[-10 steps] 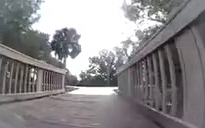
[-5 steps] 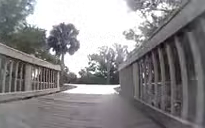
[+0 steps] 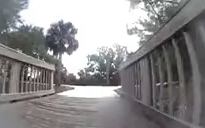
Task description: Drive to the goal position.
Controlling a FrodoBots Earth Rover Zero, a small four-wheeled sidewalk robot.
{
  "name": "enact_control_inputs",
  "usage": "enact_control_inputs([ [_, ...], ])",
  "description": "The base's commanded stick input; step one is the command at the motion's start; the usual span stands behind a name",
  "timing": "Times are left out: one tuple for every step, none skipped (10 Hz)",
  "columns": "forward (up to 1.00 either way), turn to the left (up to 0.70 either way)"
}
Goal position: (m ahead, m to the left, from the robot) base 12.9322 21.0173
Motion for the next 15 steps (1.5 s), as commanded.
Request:
enact_control_inputs([
  [0.85,0.0],
  [0.85,0.0],
  [0.85,0.04],
  [0.85,0.15],
  [0.85,0.34],
  [0.85,0.29],
  [0.85,0.0],
  [0.85,0.0],
  [0.85,0.0],
  [0.85,0.0],
  [0.85,0.0],
  [0.85,0.0],
  [0.85,0.0],
  [0.85,0.0],
  [0.85,0.0],
])
